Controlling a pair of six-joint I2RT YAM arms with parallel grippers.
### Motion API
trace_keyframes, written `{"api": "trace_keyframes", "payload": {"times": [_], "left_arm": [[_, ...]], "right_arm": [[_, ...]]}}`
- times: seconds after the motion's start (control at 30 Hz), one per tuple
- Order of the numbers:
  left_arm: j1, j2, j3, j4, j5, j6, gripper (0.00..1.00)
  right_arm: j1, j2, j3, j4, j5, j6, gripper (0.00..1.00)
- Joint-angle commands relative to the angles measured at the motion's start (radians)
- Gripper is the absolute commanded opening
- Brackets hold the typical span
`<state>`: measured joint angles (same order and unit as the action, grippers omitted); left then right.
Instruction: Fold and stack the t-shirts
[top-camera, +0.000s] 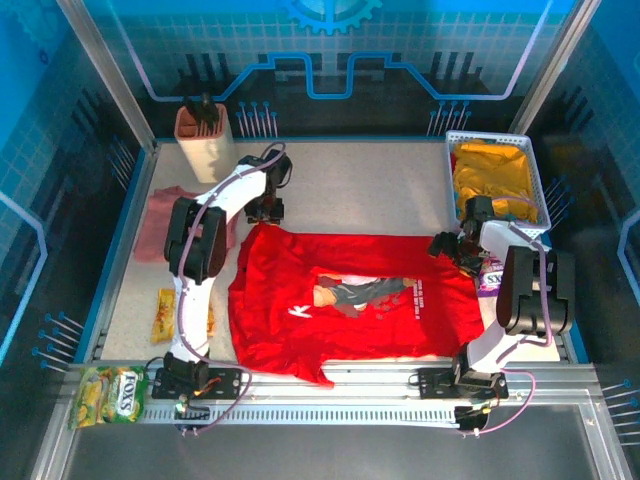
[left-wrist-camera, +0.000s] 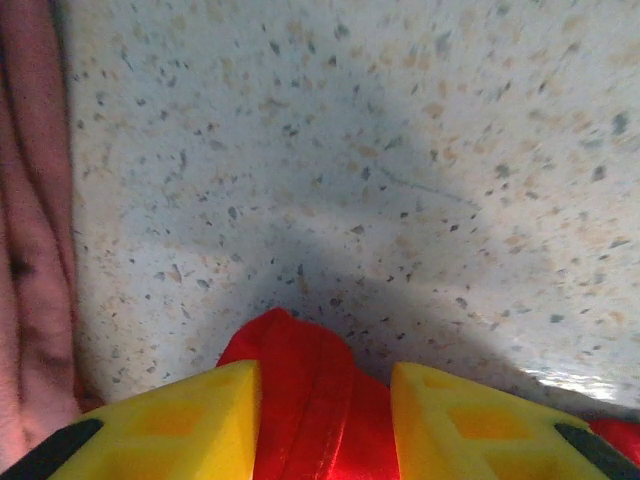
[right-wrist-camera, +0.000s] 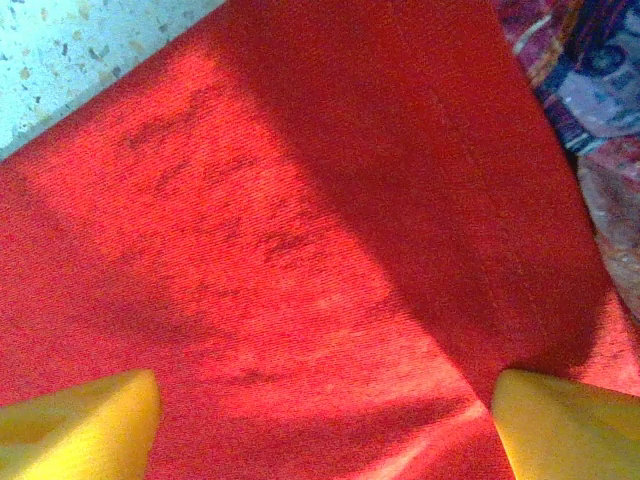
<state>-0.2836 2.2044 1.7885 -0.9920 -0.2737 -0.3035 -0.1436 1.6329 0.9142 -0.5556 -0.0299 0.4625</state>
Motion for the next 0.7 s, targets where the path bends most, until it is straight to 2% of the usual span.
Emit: {"api": "trace_keyframes", "payload": {"times": [0.0, 0.1, 0.3, 0.4, 0.57, 0.67], "left_arm": [[-0.005, 0.020, 0.034, -0.055, -0.039, 0.037, 0.39], [-0.005, 0.029, 0.038, -0.068, -0.060, 0.047, 0.37], [0.004, 0.036, 0.033, -0.068, -0.113, 0.052, 0.21], [0.020, 0.041, 0.035, -0.067, -0.101, 0.043, 0.11], [0.070, 0.013, 0.001, -0.037, -0.030, 0.006, 0.00], [0.107, -0.029, -0.044, 0.001, 0.018, -0.027, 0.00]], "right_arm": [[-0.013, -0.002, -0.026, 0.020, 0.004, 0.006, 0.88], [-0.016, 0.003, -0.026, 0.020, 0.002, 0.005, 0.88], [-0.025, 0.007, -0.022, 0.008, 0.027, 0.022, 0.87], [-0.037, 0.003, -0.024, 0.006, 0.028, 0.028, 0.87], [-0.042, -0.001, -0.028, 0.005, 0.029, 0.027, 0.86], [-0.044, -0.002, -0.029, 0.001, 0.034, 0.027, 0.86]]}}
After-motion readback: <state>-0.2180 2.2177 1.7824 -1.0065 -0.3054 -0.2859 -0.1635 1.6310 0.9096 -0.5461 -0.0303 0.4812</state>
